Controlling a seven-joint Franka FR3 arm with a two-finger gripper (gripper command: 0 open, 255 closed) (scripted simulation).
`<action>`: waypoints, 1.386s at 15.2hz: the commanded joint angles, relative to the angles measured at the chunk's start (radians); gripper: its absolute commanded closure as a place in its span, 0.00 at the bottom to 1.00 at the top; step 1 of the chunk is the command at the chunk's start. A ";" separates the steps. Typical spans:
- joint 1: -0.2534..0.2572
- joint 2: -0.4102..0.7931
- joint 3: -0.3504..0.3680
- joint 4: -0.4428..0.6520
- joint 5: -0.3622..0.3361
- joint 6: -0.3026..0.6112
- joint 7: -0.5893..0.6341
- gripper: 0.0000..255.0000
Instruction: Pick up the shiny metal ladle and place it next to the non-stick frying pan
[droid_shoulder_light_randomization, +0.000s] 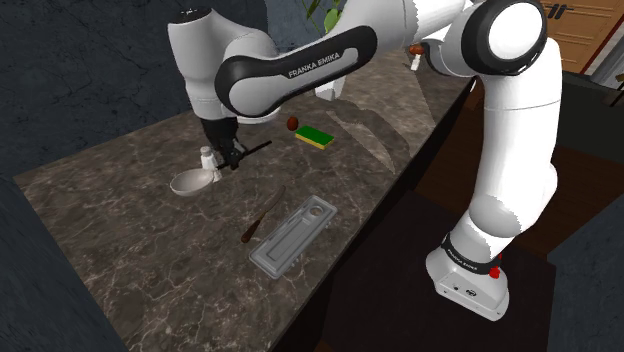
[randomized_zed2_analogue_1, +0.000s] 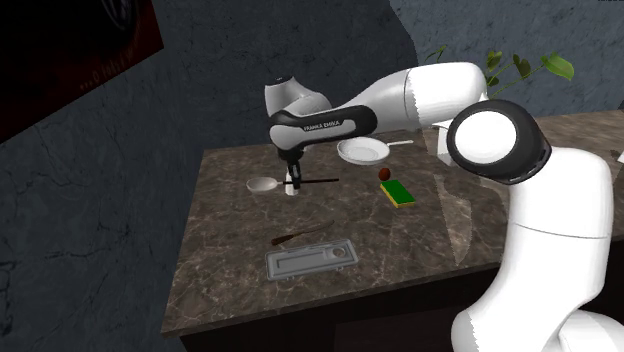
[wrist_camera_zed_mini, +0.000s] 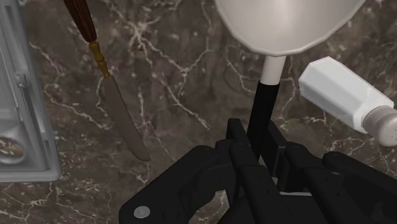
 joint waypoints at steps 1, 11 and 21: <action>-0.001 -0.005 0.003 0.016 0.006 -0.018 -0.008 1.00; -0.256 -0.127 -0.002 -0.128 0.096 0.083 -0.244 1.00; -0.431 -0.147 -0.052 -0.142 0.132 0.128 -0.474 1.00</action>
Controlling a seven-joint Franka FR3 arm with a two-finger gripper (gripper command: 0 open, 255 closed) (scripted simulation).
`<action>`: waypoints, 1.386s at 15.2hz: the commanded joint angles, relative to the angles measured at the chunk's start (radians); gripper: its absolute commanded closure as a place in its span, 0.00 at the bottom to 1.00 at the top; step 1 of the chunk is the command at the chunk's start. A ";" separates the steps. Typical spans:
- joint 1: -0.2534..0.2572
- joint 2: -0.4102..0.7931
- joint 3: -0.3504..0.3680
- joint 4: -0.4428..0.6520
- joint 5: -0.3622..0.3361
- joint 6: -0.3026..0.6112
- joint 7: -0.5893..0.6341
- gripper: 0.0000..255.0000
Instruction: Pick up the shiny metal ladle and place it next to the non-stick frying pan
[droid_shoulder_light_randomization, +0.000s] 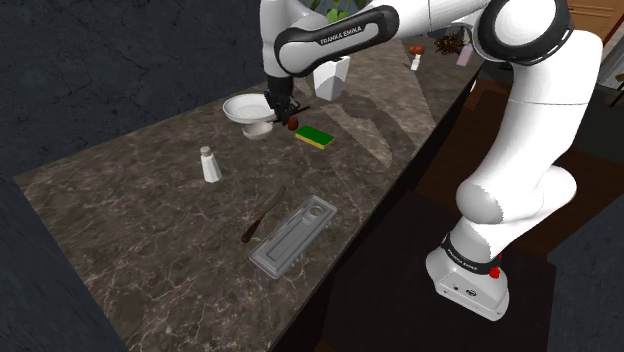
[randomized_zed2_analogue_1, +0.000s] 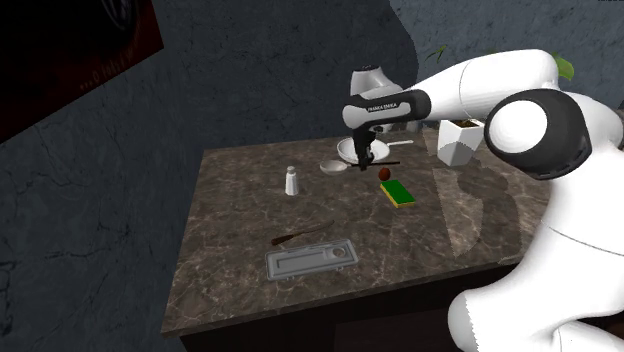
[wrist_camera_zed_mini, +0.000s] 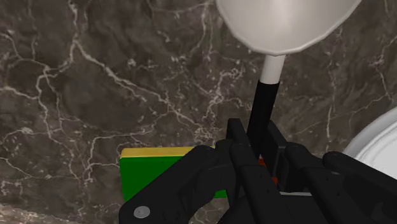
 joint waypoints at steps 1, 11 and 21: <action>-0.032 -0.002 -0.010 -0.003 0.006 0.010 -0.043 1.00; -0.133 0.092 -0.082 0.124 -0.021 -0.008 -0.237 1.00; -0.164 0.278 -0.161 0.405 -0.073 -0.093 -0.419 1.00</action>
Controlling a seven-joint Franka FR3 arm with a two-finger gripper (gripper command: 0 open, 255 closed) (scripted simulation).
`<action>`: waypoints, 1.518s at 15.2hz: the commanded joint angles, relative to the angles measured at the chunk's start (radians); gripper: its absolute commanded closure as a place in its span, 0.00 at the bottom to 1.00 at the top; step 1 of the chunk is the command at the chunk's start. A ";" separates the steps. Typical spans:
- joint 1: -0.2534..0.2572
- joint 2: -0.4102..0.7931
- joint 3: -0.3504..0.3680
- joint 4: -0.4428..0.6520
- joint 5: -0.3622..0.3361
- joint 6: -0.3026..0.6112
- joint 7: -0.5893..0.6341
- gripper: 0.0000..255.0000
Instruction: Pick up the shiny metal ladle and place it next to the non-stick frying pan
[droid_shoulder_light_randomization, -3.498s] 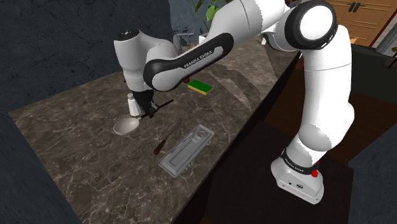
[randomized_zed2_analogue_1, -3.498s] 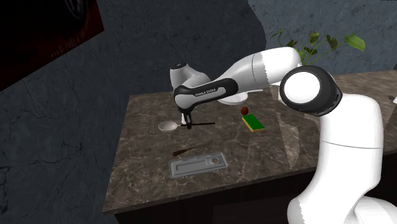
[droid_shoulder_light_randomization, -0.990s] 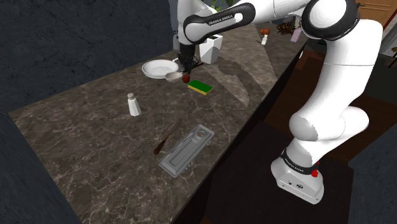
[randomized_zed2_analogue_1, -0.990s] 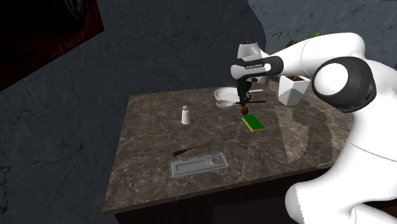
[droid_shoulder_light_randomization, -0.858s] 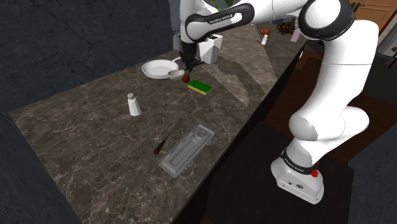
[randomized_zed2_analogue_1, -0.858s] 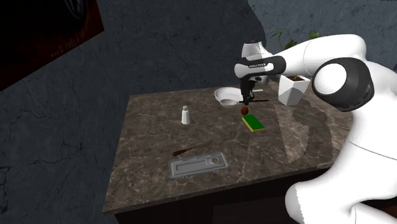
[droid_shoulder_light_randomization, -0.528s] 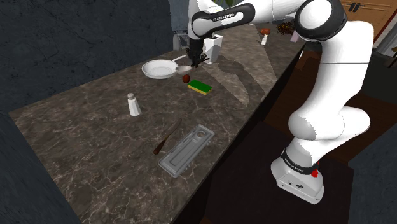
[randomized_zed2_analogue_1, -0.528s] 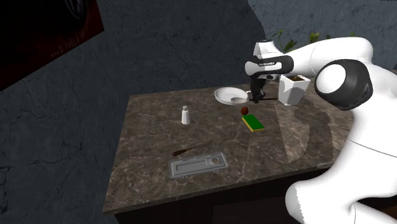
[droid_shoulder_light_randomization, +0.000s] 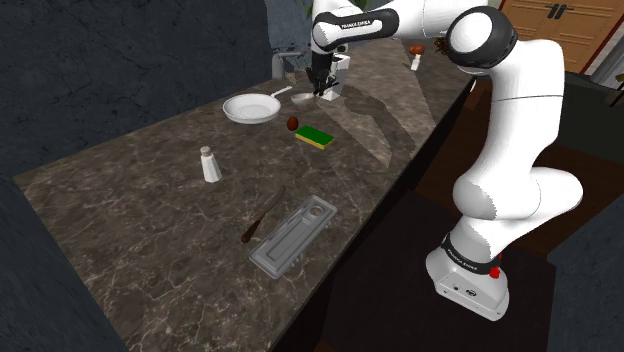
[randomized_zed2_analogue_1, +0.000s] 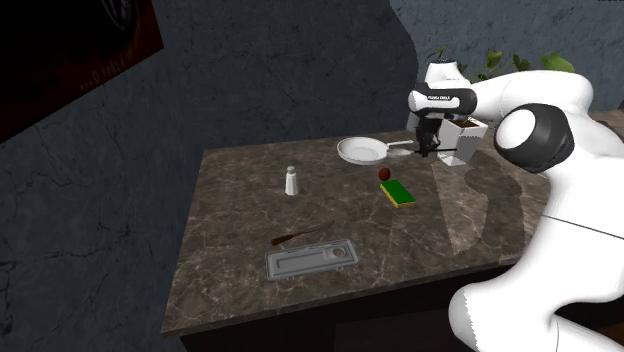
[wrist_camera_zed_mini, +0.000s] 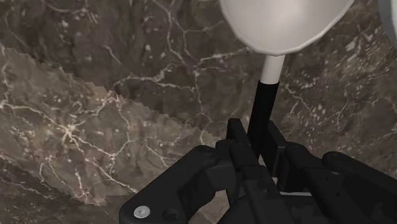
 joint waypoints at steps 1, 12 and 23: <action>0.003 0.062 -0.021 0.100 -0.015 -0.033 -0.050 1.00; -0.008 0.093 -0.039 -0.002 -0.044 0.091 -0.018 1.00; -0.005 0.131 -0.059 -0.053 -0.074 0.173 0.007 1.00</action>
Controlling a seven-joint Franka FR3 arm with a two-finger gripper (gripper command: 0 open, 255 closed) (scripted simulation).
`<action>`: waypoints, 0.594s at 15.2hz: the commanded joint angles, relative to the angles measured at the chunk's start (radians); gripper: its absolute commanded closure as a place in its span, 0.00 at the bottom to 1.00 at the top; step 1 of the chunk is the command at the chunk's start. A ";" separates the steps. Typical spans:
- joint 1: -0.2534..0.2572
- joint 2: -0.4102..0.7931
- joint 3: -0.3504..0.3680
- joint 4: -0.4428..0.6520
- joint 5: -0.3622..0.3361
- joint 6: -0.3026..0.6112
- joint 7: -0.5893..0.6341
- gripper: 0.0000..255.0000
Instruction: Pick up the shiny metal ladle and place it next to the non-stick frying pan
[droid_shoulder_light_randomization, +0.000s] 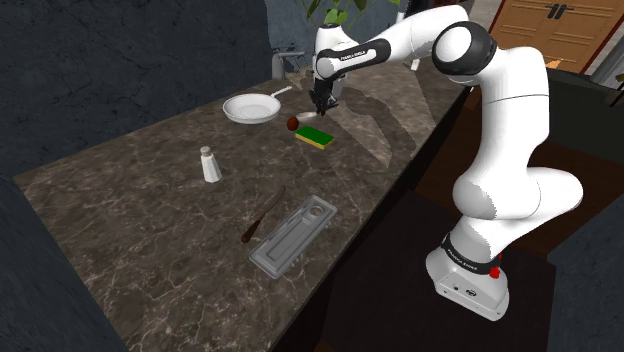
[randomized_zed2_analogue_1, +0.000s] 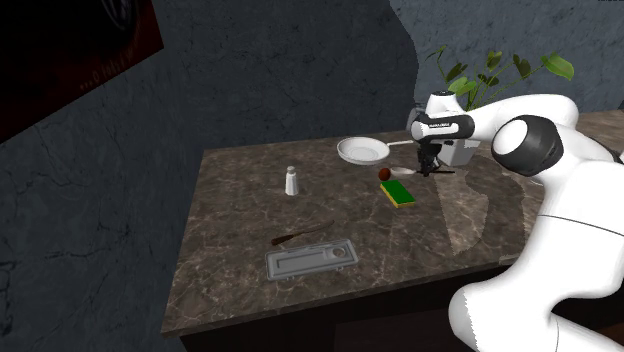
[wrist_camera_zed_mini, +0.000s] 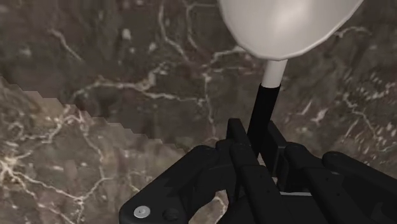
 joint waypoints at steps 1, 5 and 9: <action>0.000 0.001 0.000 -0.002 -0.001 0.003 0.001 1.00; 0.000 0.001 0.000 -0.002 -0.001 0.003 0.001 1.00; 0.000 0.001 0.000 -0.003 -0.001 0.003 0.001 0.00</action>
